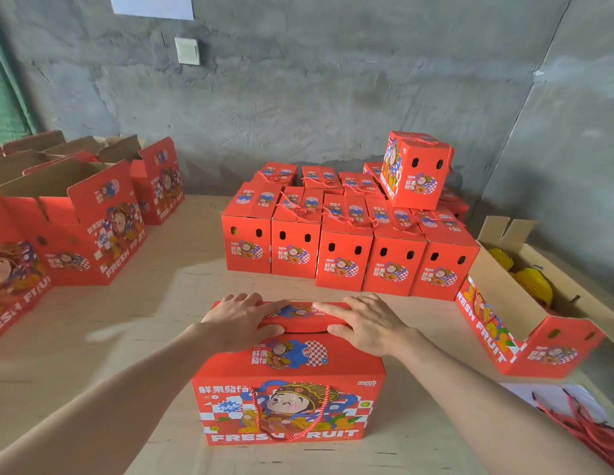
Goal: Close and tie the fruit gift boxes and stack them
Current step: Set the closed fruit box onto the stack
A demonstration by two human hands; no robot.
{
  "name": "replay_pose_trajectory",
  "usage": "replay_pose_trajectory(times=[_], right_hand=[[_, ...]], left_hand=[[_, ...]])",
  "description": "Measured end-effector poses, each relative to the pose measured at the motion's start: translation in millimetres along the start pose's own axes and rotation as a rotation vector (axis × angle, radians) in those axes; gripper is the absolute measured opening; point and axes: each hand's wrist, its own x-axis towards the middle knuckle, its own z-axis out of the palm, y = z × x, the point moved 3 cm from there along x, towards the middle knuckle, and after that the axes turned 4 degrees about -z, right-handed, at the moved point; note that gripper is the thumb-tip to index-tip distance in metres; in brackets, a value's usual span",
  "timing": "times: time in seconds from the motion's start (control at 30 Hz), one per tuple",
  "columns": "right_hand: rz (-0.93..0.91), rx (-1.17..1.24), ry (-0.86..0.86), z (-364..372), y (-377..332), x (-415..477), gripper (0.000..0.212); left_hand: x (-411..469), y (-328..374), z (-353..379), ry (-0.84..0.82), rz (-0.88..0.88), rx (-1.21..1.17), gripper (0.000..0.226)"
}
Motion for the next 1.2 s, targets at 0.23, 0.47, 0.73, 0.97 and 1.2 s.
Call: replay_pose_trajectory(times=[0.23,0.47,0.73,0.97,1.2], right_hand=[[0.060,0.191,-0.112,8,5,1,0.048],[0.115,0.655,-0.191,-1,12,2,0.043],[0.078,0.097,-0.018,4,-15,3,0.059],[0.043,0.109,-0.057,3,-36,22,0.052],[-0.053,0.085,-0.048,-2,-34,20,0.065]], left_hand=[[2,1,1,-0.019,-0.037,-0.018,0.104],[2,1,1,-0.083,-0.070,-0.033,0.085],[2,2,3,-0.092,-0.099,0.006,0.064],[2,1,5,-0.111,-0.085,0.019,0.079],[-19,-47,1,-0.256,-0.024,-0.073,0.076]])
